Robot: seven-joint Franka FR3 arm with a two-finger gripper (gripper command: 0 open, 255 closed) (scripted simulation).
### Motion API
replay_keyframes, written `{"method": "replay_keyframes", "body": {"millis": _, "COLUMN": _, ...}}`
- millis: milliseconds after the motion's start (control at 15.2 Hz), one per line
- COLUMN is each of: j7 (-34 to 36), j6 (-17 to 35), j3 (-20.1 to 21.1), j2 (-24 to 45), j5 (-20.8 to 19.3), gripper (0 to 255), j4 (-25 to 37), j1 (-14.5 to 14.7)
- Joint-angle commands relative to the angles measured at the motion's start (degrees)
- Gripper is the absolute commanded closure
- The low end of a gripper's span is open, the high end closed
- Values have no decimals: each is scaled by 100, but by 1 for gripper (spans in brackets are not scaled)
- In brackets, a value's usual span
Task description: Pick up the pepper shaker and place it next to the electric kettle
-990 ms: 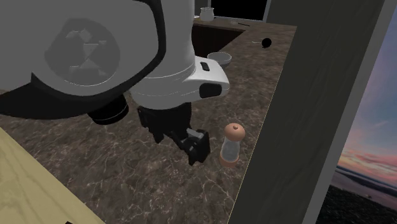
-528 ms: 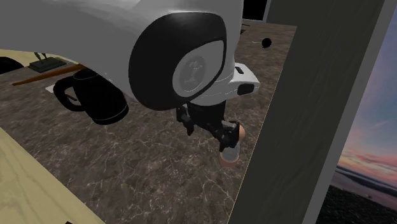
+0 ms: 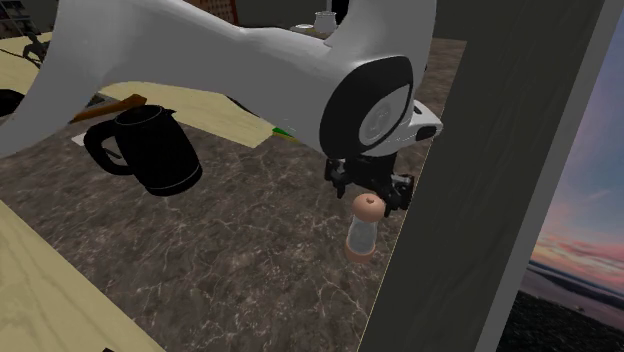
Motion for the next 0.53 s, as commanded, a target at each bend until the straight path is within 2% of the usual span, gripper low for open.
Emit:
{"method": "replay_keyframes", "body": {"millis": 0, "j7": -81, "j6": 60, "j3": 1, "j2": 200, "j5": 55, "gripper": 0, "j4": 167, "j1": -40}}
{"method": "replay_keyframes", "body": {"millis": 462, "j7": -146, "j6": 460, "j3": 35, "j2": 480, "j5": 158, "gripper": 0, "j4": 36, "j1": -64}}
